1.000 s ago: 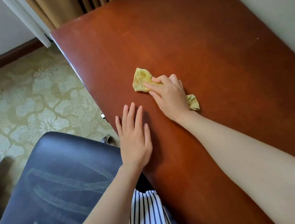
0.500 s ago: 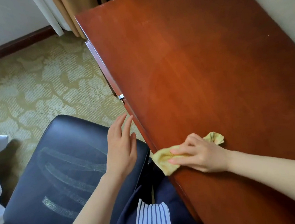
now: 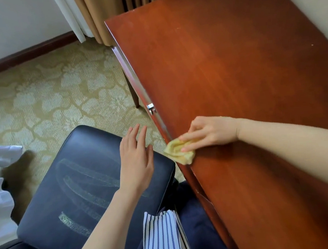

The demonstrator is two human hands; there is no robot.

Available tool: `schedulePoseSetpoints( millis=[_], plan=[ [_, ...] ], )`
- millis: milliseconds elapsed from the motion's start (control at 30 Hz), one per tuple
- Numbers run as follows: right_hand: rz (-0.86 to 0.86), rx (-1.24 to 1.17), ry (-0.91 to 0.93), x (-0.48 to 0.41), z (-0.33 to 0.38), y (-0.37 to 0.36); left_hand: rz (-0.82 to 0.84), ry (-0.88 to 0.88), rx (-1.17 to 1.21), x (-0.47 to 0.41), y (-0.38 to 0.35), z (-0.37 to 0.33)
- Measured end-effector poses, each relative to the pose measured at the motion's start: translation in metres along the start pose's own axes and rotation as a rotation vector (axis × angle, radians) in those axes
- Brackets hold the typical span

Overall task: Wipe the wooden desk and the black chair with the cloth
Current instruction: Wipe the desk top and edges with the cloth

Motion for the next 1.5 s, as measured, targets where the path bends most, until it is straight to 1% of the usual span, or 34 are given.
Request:
schedulePoseSetpoints(
  millis=[67,133,200,333,400,433,467,533,667,833,933,1000,1067,1133,1233,1367,1400,1467,1500],
  plan=[
    [-0.034,0.038,-0.06,-0.015,-0.018,0.002,-0.001,0.006,-0.001,0.0,0.0,0.001],
    [-0.058,0.082,-0.172,-0.028,-0.034,0.002,-0.003,0.006,-0.004,0.001,0.0,0.0],
    [-0.101,0.081,-0.383,-0.038,-0.047,0.0,-0.001,0.006,-0.003,0.003,0.0,-0.001],
    [-0.201,0.003,-0.911,-0.054,-0.057,-0.007,0.01,0.02,0.003,0.003,-0.003,-0.002],
    [-0.264,-0.012,-1.083,-0.061,-0.049,-0.011,0.01,0.038,0.011,0.003,-0.004,-0.001],
    [-0.286,-0.016,-1.131,-0.063,-0.041,-0.012,0.01,0.049,0.019,0.004,-0.005,-0.001],
    [-0.303,-0.015,-1.138,-0.064,-0.031,-0.013,0.012,0.061,0.028,0.004,-0.005,-0.002],
    [-0.304,-0.007,-1.055,-0.059,-0.009,-0.011,0.019,0.08,0.044,0.004,-0.006,-0.002],
    [-0.219,-0.054,-0.755,-0.023,0.038,-0.011,0.044,0.099,0.06,-0.001,-0.009,-0.002],
    [-0.085,-0.151,-0.431,0.026,0.092,-0.018,0.091,0.094,0.062,-0.009,-0.016,-0.007],
    [-0.011,-0.14,-0.166,0.042,0.099,-0.015,0.127,0.088,0.064,-0.014,-0.019,-0.007],
    [0.052,-0.119,0.005,0.041,0.09,-0.011,0.142,0.09,0.056,-0.019,-0.021,-0.008],
    [0.082,-0.118,0.117,0.032,0.076,-0.008,0.163,0.078,0.024,-0.023,-0.023,-0.008],
    [0.066,-0.108,0.102,0.02,0.05,-0.005,0.172,0.072,-0.007,-0.032,-0.026,-0.009],
    [0.008,-0.063,-0.03,0.006,0.005,-0.001,0.162,0.077,-0.033,-0.046,-0.027,-0.01],
    [-0.027,0.034,-0.097,-0.01,-0.04,0.005,0.122,0.061,-0.015,-0.054,-0.026,-0.016],
    [-0.03,0.053,-0.139,-0.013,-0.049,0.007,0.104,0.069,-0.004,-0.055,-0.025,-0.017],
    [-0.058,0.1,-0.298,-0.016,-0.069,0.01,0.08,0.087,0.009,-0.057,-0.025,-0.018],
    [-0.089,0.128,-0.426,-0.017,-0.08,0.012,0.081,0.09,0.011,-0.057,-0.025,-0.019]
  ],
)
Point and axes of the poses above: each hand's wrist, its own x-axis away from the middle knuckle, its own y-axis out of the back of the hand, z = x × y, the point moved 3 cm from there along -x, towards the middle knuckle, and after that the axes turned 3 degrees about x, right-handed, at the moved point
